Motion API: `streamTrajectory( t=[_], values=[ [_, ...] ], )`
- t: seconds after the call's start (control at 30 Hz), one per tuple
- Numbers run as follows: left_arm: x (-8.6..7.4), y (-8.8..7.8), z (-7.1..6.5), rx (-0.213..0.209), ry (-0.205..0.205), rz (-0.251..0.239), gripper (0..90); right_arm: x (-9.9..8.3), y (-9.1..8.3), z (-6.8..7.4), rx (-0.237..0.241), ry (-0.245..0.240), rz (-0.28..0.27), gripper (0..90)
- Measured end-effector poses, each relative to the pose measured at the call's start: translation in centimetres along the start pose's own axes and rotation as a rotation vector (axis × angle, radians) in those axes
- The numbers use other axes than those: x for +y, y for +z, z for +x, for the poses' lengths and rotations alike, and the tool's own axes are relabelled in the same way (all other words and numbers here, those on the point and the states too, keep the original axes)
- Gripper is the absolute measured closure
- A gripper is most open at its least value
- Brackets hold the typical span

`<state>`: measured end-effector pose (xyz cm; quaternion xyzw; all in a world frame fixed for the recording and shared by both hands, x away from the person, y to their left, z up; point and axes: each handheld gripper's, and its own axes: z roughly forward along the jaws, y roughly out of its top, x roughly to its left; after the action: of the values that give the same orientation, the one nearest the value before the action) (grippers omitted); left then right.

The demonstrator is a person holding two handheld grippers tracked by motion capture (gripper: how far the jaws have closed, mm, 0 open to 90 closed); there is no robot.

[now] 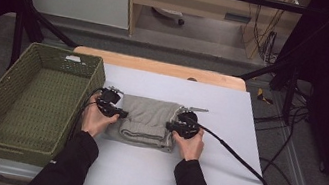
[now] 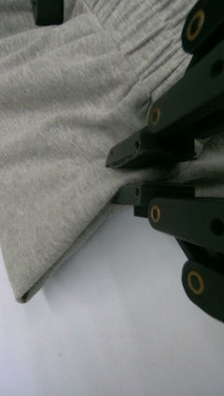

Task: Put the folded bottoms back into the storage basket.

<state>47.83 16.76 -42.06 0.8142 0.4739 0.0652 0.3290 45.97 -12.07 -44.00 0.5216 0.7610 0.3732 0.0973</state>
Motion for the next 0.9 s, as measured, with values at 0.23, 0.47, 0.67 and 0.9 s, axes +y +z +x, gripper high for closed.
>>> streamTrajectory(
  t=[0.23,0.47,0.67,0.9],
  values=[
    [0.1,-0.6,-0.3,0.001,0.008,-0.008,81.0,0.1,-0.4,0.0,0.010,-0.004,-0.010,73.4],
    [0.2,-1.2,-0.7,-0.001,0.016,-0.013,81.0,0.1,-0.9,0.2,0.019,-0.007,-0.016,73.5],
    [0.4,-1.8,-0.9,-0.002,0.024,-0.027,81.2,0.2,-1.3,0.3,0.026,-0.011,-0.026,73.6],
    [0.4,-2.4,-1.3,-0.008,0.031,-0.039,81.2,0.3,-1.8,0.3,0.029,-0.014,-0.038,73.6]
  ],
)
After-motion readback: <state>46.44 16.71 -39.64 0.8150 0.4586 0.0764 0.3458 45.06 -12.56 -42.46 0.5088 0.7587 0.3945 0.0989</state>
